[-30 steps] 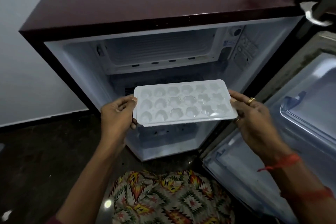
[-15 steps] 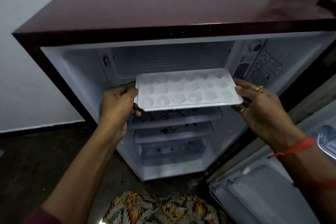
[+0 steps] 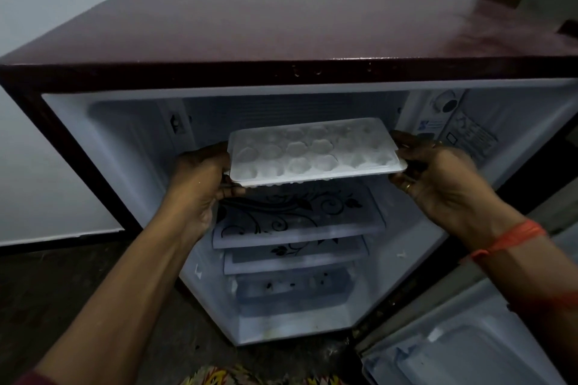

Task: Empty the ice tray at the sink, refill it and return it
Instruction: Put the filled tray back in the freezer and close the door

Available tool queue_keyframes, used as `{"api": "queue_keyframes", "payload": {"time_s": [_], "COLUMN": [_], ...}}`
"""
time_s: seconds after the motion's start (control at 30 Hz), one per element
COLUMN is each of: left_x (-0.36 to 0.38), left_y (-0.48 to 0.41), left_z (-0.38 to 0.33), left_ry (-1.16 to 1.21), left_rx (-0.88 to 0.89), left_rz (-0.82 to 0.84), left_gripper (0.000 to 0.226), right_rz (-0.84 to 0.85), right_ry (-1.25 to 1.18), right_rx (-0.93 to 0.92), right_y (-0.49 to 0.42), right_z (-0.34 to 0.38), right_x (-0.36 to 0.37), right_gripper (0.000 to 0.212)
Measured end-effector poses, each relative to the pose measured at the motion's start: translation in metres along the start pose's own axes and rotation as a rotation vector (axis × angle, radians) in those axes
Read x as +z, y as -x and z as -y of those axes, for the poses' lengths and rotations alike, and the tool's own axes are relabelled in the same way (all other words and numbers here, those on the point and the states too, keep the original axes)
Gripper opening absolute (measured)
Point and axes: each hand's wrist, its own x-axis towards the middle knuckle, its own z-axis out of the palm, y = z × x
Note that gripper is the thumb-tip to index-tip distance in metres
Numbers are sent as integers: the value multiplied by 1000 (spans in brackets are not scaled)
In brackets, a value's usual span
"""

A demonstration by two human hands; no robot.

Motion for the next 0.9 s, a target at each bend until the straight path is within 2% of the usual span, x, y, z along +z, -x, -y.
{"api": "queue_keyframes", "payload": {"time_s": [0.27, 0.7, 0.9], "left_x": [-1, 4, 3], "left_y": [-18, -43, -57], "left_z": [-1, -1, 1], "left_ry": [8, 83, 29], "left_rx": [47, 54, 90], "left_rz": [-13, -89, -31], "left_gripper": [21, 12, 27], "right_rz": [27, 25, 31], "right_ry": [2, -30, -15], "right_rx": [-12, -16, -56], "right_y": [-20, -47, -54], "right_z": [2, 0, -4], "right_x": [7, 20, 29], "right_gripper": [40, 34, 30]}}
